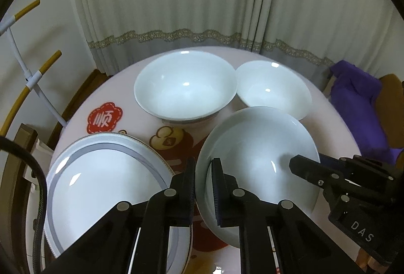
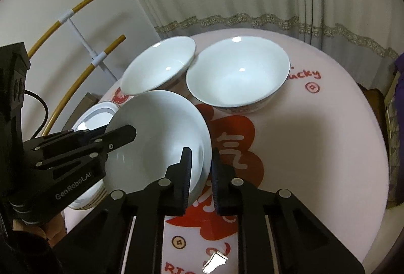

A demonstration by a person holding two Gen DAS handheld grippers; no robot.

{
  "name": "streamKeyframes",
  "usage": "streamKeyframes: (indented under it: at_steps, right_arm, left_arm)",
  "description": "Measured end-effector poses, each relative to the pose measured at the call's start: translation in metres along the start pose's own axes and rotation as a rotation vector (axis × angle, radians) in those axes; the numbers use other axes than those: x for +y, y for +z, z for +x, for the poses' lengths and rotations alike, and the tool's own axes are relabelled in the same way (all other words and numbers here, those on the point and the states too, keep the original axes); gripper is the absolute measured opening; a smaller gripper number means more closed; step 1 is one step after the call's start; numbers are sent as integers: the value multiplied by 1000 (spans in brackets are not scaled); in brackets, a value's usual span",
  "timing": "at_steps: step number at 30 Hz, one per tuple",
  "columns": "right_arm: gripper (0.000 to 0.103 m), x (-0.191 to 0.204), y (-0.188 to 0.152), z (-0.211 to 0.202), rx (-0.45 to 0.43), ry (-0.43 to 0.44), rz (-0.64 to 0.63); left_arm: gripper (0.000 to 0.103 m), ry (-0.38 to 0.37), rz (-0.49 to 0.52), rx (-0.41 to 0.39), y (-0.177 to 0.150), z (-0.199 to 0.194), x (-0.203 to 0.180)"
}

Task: Organize plates and bowls
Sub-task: 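Lift the white bowl and carry it over another white bowl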

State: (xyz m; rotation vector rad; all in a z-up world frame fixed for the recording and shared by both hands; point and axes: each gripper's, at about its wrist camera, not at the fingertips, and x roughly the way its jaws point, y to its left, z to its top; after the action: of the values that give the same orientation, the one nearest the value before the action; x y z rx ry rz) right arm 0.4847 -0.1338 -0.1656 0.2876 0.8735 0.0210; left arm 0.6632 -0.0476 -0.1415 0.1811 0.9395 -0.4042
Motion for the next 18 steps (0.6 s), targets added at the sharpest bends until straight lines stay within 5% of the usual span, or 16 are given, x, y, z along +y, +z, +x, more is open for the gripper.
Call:
streamKeyframes:
  at_steps: [18]
  right_arm:
    - [14, 31, 46, -38, -81, -20, -93]
  left_arm:
    - [8, 13, -22, -85, 26, -58, 9]
